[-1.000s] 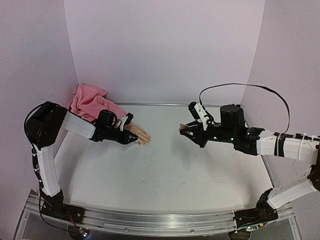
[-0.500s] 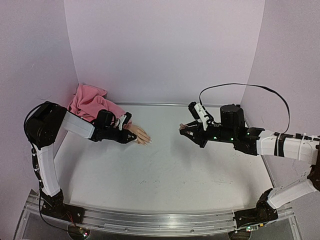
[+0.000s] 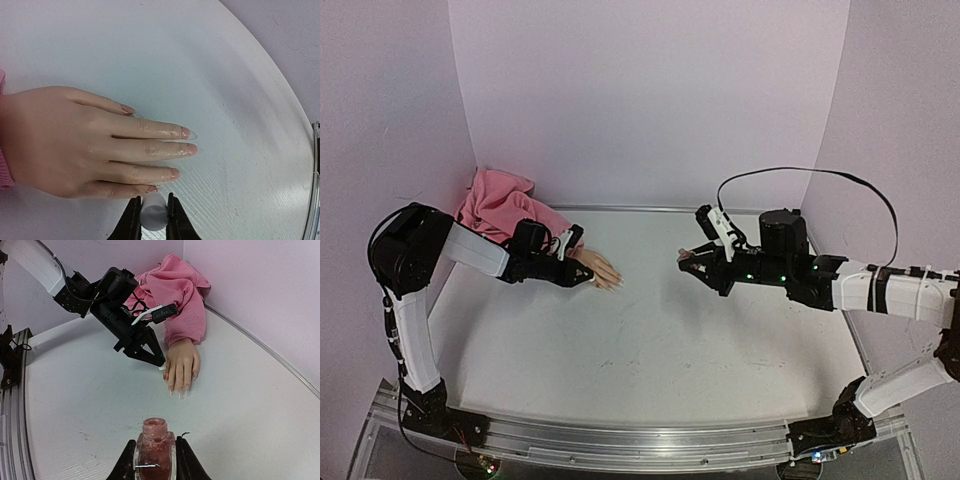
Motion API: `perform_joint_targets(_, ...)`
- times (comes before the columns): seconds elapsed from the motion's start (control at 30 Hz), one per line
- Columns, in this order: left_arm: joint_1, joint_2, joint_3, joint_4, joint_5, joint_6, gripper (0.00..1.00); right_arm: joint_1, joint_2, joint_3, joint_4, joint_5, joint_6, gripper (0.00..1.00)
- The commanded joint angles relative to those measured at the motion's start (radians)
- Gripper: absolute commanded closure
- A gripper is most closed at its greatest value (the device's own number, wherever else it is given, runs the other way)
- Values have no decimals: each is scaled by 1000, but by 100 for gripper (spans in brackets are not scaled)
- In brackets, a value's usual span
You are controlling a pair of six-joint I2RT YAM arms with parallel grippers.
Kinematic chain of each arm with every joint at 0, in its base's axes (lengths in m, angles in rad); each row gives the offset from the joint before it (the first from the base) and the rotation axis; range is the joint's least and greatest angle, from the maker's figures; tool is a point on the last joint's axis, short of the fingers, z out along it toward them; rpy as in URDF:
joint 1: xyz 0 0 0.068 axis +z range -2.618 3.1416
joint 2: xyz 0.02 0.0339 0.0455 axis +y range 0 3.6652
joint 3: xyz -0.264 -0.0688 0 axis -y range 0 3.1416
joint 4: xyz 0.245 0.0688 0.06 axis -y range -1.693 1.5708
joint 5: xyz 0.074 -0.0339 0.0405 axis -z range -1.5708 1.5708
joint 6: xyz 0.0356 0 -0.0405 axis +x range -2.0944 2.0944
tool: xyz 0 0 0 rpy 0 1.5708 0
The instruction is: Paint the nails
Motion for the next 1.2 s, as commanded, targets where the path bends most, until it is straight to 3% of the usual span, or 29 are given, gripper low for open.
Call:
perform_joint_targets(0.0, 4, -17, 30, 51, 21, 1, 100, 1, -4, 29, 62, -20, 6, 100)
perform_joint_targets(1.17, -1, 11, 75, -10, 40, 23, 100, 1, 4, 30, 69, -28, 8, 100)
